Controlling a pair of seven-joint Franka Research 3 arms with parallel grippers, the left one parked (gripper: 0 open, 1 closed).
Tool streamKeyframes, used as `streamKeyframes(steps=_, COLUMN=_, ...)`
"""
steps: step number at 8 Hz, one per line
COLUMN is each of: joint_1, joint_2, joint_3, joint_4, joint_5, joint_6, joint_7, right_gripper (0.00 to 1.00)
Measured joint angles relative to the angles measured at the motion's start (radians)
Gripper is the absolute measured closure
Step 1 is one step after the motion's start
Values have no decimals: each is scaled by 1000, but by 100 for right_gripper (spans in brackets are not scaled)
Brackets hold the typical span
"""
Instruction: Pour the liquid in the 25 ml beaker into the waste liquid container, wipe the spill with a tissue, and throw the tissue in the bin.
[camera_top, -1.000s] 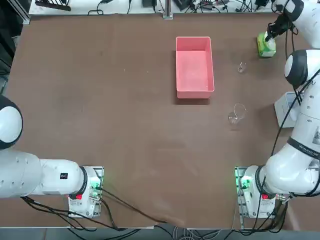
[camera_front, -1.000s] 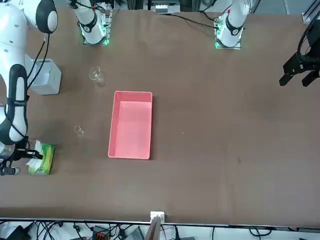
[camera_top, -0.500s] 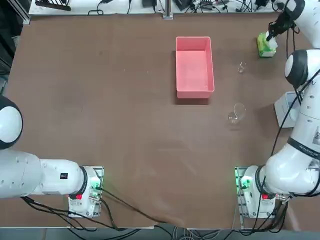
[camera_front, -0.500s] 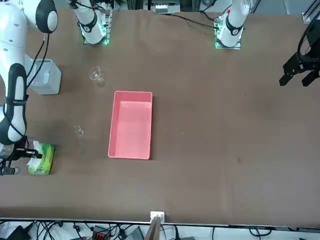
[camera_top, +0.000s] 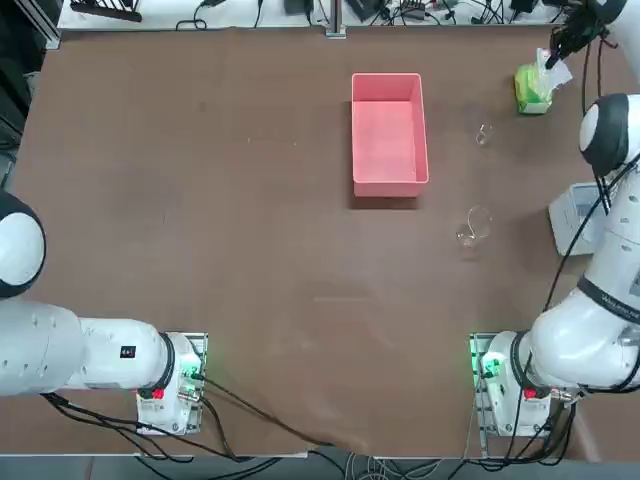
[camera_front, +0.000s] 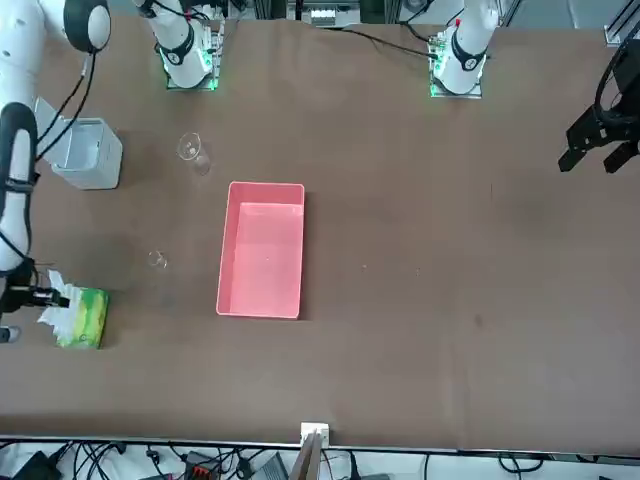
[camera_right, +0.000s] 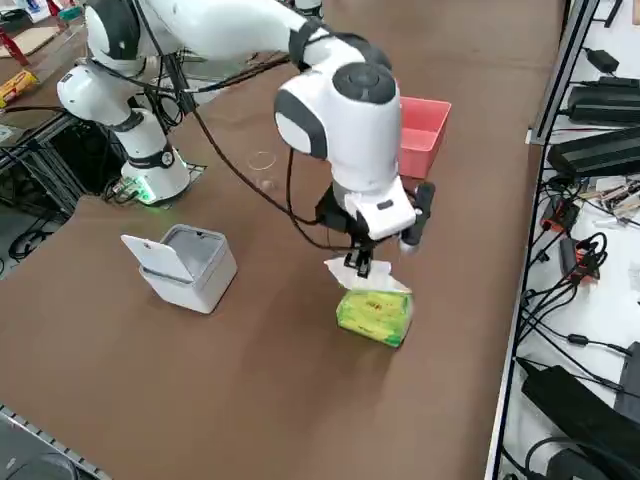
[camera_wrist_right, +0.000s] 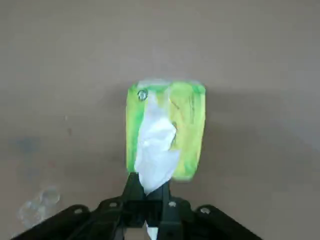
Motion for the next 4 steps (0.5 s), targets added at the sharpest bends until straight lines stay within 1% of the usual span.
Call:
streamKeyframes(steps=2, joint_1=2, joint_2=-79, joint_3=0, joint_4=3, joint_5=-14, joint_6=-119, joint_7=-4, right_gripper=98)
streamKeyframes(steps=4, joint_1=23, joint_2=-141, joint_3=2, joint_4=2, joint_5=-14, joint_6=-218, joint_7=-5, right_gripper=98)
